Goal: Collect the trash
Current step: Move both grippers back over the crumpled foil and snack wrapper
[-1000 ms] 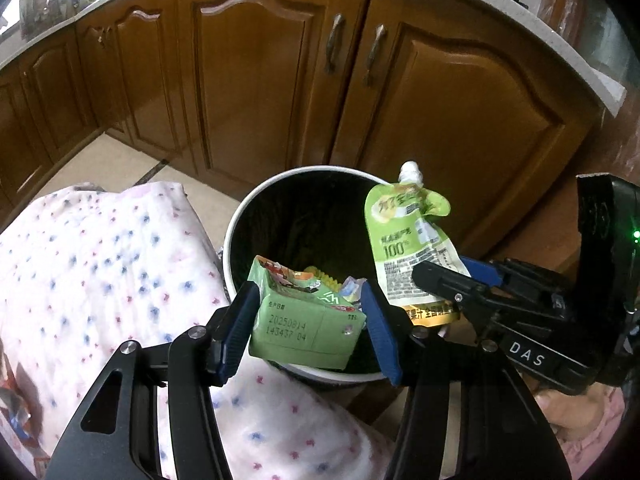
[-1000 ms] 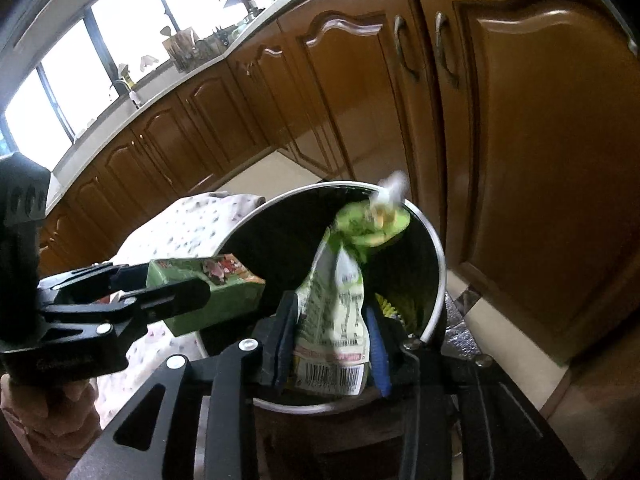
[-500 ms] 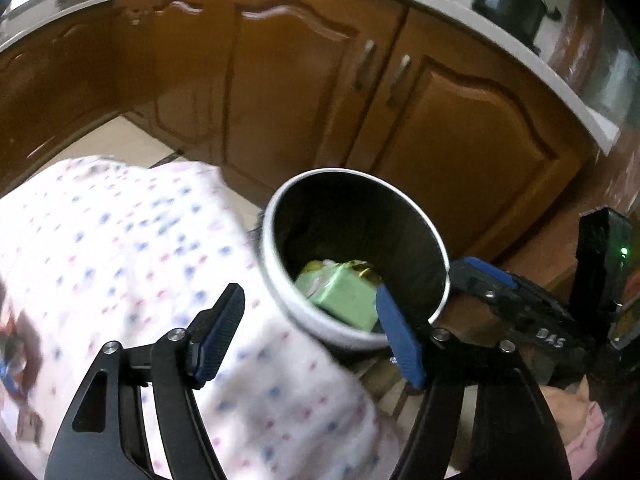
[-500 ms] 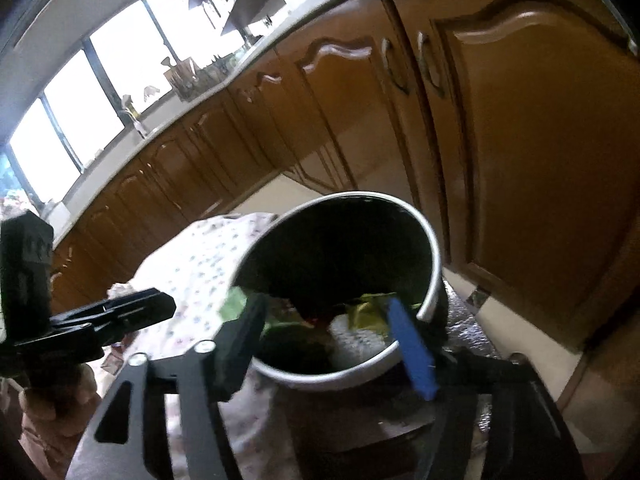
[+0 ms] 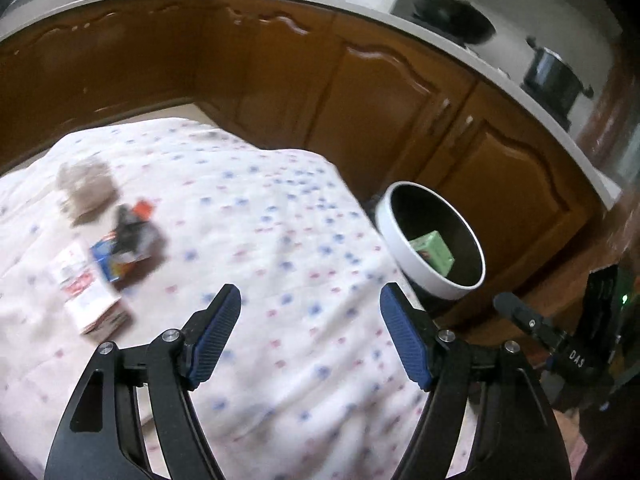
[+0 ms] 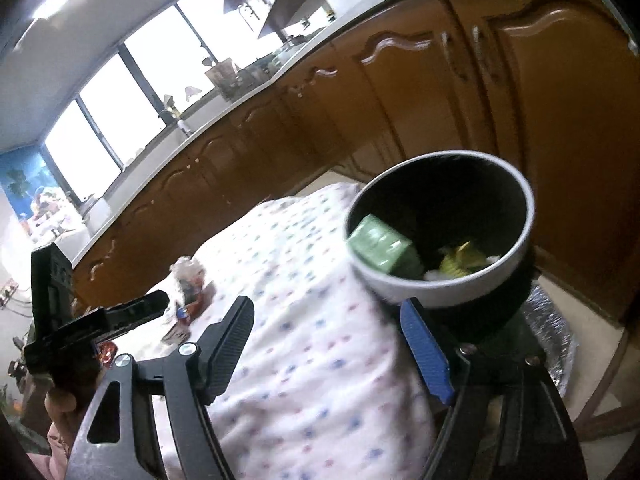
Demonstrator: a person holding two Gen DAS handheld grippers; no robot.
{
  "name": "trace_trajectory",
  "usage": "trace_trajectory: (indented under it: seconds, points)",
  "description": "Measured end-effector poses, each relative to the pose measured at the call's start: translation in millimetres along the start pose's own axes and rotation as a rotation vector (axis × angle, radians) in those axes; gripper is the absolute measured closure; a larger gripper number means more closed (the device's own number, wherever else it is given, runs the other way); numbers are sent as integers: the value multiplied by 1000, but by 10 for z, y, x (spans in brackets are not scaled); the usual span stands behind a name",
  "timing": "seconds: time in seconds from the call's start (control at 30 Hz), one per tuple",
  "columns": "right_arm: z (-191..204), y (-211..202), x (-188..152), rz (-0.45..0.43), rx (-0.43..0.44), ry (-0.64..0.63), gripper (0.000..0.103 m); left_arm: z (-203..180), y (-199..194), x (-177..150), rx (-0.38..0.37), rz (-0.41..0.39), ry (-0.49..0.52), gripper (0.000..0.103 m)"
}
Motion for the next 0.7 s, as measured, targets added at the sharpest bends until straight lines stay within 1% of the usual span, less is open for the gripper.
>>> trace_trajectory:
  seconds: [0.2, 0.43, 0.57, 0.7]
  points:
    - [411, 117, -111, 36, 53, -41, 25, 391, -303, 35, 28, -46, -54, 29]
    - [907, 310, -216, 80, 122, -110, 25, 867, -587, 91, 87, -98, -97, 29]
    - [1145, 438, -248, 103, 153, -146, 25, 1103, -658, 108, 118, -112, -133, 29]
    - [1298, 554, -231, 121, 174, -170, 25, 1324, -700, 92, 142, -116, -169, 29]
Point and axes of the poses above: each gripper's, at about its wrist camera, not at the fingertips, and y roughly the way its jaws point, z to its left, x to its top, the point moved 2 cm from there along y, roughly the way its jaws point, and after that the axes turned 11 degrees about -y, right-handed, at the moved point
